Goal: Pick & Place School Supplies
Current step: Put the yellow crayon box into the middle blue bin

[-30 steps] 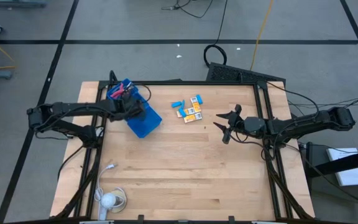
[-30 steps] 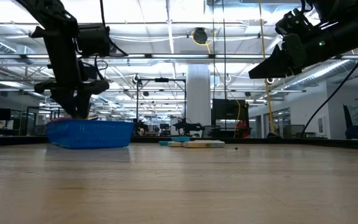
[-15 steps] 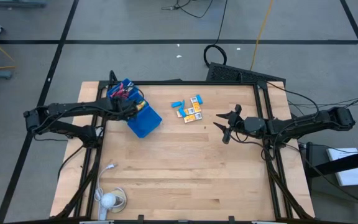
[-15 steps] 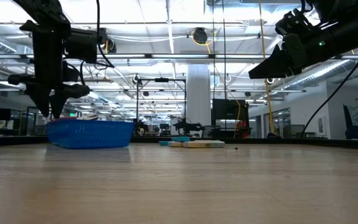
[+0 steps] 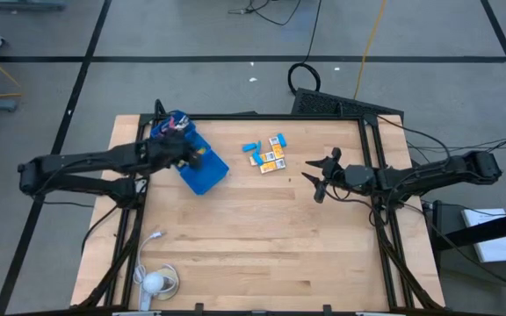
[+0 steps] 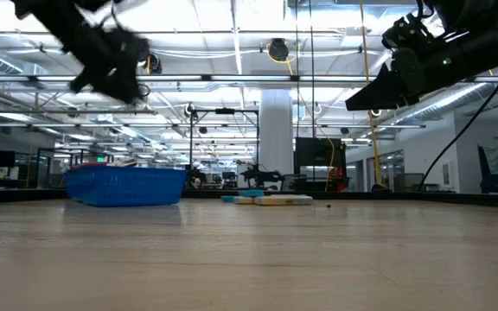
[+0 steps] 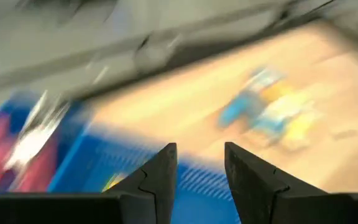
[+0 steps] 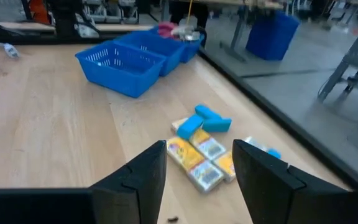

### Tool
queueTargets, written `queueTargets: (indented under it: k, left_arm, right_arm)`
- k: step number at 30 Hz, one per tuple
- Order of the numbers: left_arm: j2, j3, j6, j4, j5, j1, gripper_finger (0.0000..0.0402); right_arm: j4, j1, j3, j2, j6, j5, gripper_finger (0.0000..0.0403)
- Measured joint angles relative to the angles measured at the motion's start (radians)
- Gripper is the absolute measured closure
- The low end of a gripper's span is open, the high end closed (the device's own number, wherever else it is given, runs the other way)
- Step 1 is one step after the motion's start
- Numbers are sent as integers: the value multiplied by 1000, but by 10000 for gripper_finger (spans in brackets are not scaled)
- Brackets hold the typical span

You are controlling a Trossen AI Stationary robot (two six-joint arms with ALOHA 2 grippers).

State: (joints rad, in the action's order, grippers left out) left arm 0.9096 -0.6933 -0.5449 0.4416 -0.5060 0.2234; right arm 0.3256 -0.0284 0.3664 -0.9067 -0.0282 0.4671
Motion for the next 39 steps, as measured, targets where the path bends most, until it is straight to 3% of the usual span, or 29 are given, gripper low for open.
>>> queueTargets:
  k: [4,10,12,19,26,32,39]
  left_arm:
    - [-24,32,224,-320,18,-80,266]
    - [-14,142,354,-656,283,-64,237]
    - [-2,167,380,-708,310,-55,212]
    - [34,181,368,-734,296,-54,127]
    - [33,181,340,-698,296,-57,89]
    - [33,181,330,-698,296,-57,78]
    - [33,181,326,-698,296,-57,86]
  right_arm:
    - [1,45,0,-60,-71,-71,213]
    - [108,174,2,-269,-142,-226,174]
    - [153,216,25,-355,-131,-289,162]
    - [89,336,244,-619,-14,-474,160]
    - [-112,421,482,-817,133,-622,171]
    - [-207,448,580,-931,217,-630,170]
    - [-368,410,575,-901,184,-617,179]
